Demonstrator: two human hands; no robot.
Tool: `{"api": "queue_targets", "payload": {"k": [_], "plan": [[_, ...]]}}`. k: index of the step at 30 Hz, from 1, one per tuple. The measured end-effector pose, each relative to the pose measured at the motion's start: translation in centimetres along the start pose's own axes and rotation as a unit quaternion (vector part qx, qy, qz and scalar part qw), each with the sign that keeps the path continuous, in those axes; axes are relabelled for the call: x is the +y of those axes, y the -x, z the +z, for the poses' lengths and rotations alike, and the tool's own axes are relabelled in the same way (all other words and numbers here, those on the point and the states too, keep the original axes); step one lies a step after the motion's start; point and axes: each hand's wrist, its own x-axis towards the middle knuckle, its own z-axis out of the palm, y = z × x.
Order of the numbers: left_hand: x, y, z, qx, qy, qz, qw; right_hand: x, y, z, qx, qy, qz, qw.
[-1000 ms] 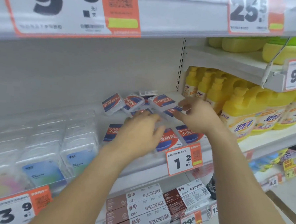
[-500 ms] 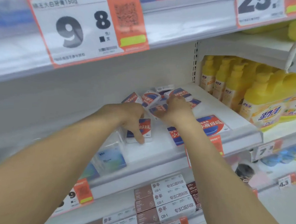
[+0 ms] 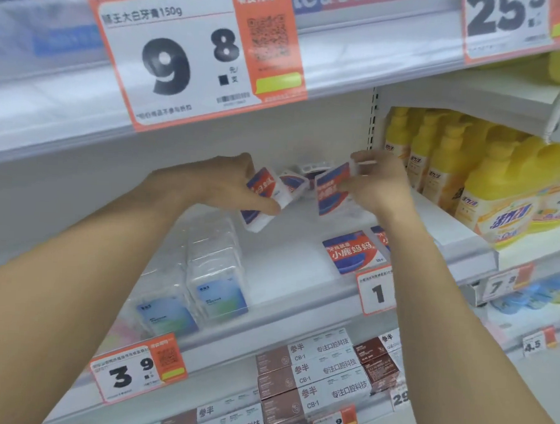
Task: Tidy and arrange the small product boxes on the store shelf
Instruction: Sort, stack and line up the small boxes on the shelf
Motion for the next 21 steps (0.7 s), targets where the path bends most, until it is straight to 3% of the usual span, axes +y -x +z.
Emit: {"api": "queue_targets", "payload": {"k": [3,7,12,15,21], "plan": [[-0.3,0.1,0.7,-0.054,0.022,-0.018,0.998,0.3,0.1,-2.5,0.048,-0.029,0.008,0.998],[0.3,0.3,1.4,-0.089,0.065,-0.005,0.994,1.0,0.3,-3.9,0.037,-0.022,0.037,0.998],[1.5,-0.3,0.6,0.003,0.000,-0.004,1.000,2.3,-0.2,-5.0,0.058,0.004,0.039,0.998],[4.1,-0.6,1.0,0.052,0.006,0.049,0.997,3.7,-1.0,-6.8,0.053,0.057,0.059,0.995],[9.8,-0.8,6.5,0.026,0.080,0.107,0.991,5.8,-1.4,-9.2,-0.031,0.188,0.042,0.981]]}}
